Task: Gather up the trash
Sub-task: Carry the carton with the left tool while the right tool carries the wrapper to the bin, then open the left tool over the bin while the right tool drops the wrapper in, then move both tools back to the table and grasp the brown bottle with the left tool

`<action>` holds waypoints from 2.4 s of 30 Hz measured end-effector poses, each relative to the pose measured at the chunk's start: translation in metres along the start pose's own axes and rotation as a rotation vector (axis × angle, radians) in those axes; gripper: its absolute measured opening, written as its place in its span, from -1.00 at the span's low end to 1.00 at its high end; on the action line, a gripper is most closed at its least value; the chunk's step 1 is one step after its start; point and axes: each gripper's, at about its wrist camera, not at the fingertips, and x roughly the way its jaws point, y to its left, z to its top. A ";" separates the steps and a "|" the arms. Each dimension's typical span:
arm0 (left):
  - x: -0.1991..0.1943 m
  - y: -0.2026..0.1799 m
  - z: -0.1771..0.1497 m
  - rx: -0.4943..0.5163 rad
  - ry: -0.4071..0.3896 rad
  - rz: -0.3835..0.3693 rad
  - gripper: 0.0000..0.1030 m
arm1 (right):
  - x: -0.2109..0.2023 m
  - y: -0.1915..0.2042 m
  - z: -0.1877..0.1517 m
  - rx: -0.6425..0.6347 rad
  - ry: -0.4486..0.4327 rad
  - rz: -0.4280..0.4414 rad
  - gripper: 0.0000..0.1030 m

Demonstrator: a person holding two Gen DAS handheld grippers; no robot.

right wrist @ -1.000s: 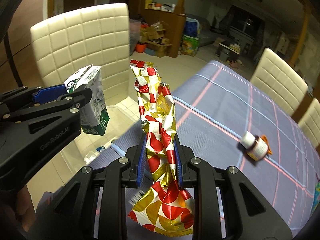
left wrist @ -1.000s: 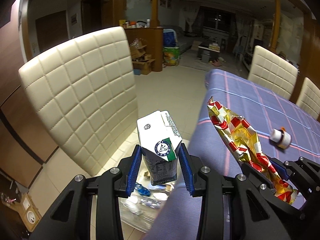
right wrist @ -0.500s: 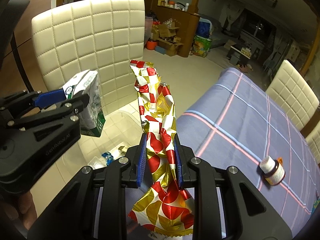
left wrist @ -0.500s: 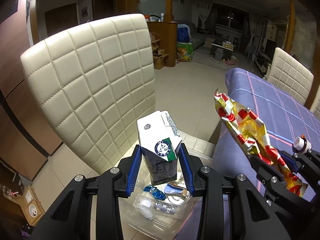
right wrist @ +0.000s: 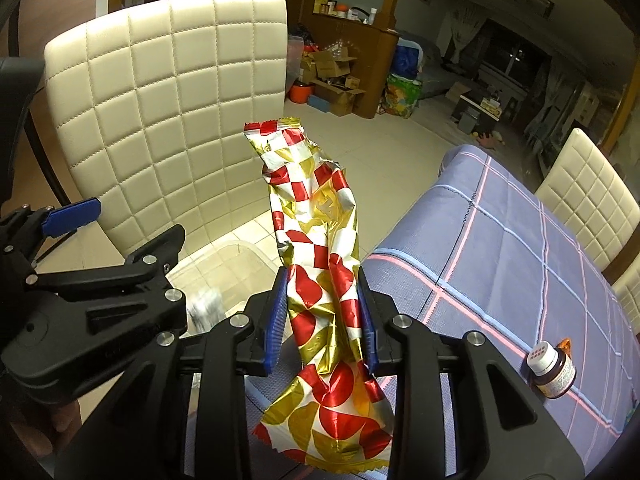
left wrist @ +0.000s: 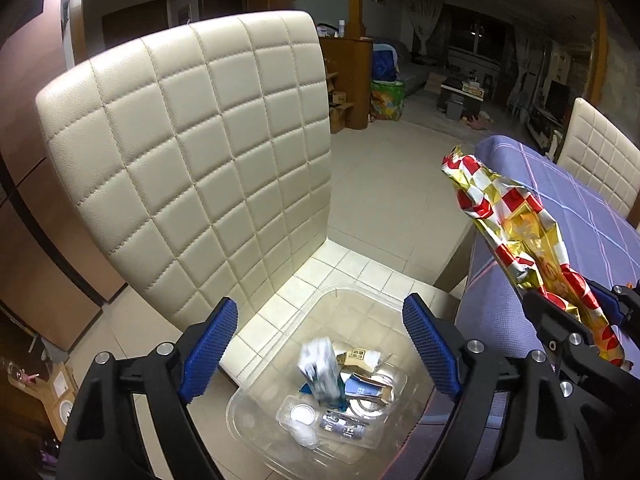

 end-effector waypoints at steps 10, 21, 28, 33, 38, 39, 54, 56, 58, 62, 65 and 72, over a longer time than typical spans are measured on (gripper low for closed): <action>0.001 0.016 -0.006 -0.029 0.016 0.033 0.60 | 0.002 0.008 0.003 -0.011 -0.001 0.021 -0.29; -0.003 0.023 -0.010 -0.047 0.025 0.052 0.60 | -0.009 0.007 0.005 -0.004 -0.047 0.001 0.39; -0.013 0.008 -0.009 -0.017 0.011 0.047 0.60 | -0.014 -0.005 -0.002 0.018 -0.046 -0.013 0.39; -0.024 -0.004 -0.010 -0.006 0.003 0.032 0.60 | -0.027 -0.025 -0.013 0.047 -0.057 -0.044 0.39; -0.035 -0.035 -0.013 0.041 -0.001 -0.017 0.60 | -0.038 -0.060 -0.034 0.109 -0.048 -0.094 0.39; -0.038 -0.047 -0.015 0.059 -0.001 -0.036 0.60 | -0.039 -0.069 -0.039 0.122 -0.042 -0.107 0.38; -0.053 -0.239 -0.035 0.338 0.036 -0.296 0.61 | -0.055 -0.246 -0.128 0.396 0.055 -0.318 0.16; -0.054 -0.263 -0.041 0.377 0.039 -0.316 0.61 | -0.054 -0.265 -0.138 0.416 0.070 -0.332 0.13; -0.056 -0.290 -0.045 0.419 0.040 -0.341 0.60 | -0.053 -0.278 -0.144 0.431 0.078 -0.340 0.12; -0.053 -0.325 -0.051 0.463 0.034 -0.346 0.61 | -0.050 -0.303 -0.153 0.451 0.090 -0.358 0.04; -0.044 -0.339 -0.050 0.479 0.041 -0.344 0.61 | -0.045 -0.319 -0.156 0.475 0.094 -0.337 0.04; -0.024 -0.354 -0.046 0.482 0.067 -0.337 0.61 | -0.030 -0.327 -0.149 0.461 0.086 -0.306 0.04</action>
